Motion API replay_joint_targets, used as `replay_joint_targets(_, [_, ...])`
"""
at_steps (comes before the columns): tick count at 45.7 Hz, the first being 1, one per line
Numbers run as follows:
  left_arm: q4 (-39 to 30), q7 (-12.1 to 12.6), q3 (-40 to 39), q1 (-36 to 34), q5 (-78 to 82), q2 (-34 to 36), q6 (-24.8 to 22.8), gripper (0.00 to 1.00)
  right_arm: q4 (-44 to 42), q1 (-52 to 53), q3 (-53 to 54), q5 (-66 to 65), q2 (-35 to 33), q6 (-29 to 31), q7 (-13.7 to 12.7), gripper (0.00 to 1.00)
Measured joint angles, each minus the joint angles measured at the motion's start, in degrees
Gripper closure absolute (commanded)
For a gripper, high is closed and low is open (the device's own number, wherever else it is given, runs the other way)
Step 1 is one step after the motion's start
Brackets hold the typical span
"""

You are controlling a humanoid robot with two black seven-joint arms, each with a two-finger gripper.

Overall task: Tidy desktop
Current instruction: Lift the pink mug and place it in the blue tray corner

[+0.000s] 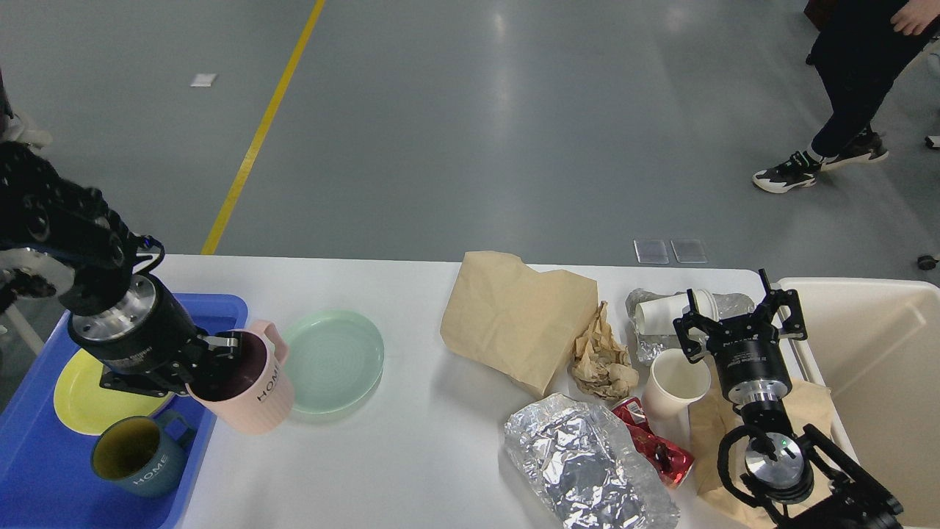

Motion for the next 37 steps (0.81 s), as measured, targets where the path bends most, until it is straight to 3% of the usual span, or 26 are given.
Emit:
replay_joint_targets(5, [-0.54, 0.01, 1.28, -6.35, 0.02, -0.44, -5.31, 1.00, 0.01, 0.00, 0.00, 0.00, 0.00, 0.00, 0.00, 0.00])
replay_joint_targets(11, [-1.36, -0.08, 1.70, -9.73, 0.02, -0.56, -7.70, 1.00, 0.03, 0.00, 0.00, 0.00, 0.00, 0.00, 0.00, 0.00])
replay_joint_targets(26, [-1.52, -0.37, 3.96, -11.12, 2.43, 2.96, -8.67, 1.00, 0.03, 0.00, -0.02, 0.00, 0.00, 0.00, 0.00, 0.00])
replay_joint_targets(37, [3.95, -0.84, 7.36, -9.11, 11.08, 13.06, -8.02, 0.99, 0.03, 0.00, -0.02, 0.00, 0.00, 0.00, 0.00, 0.00])
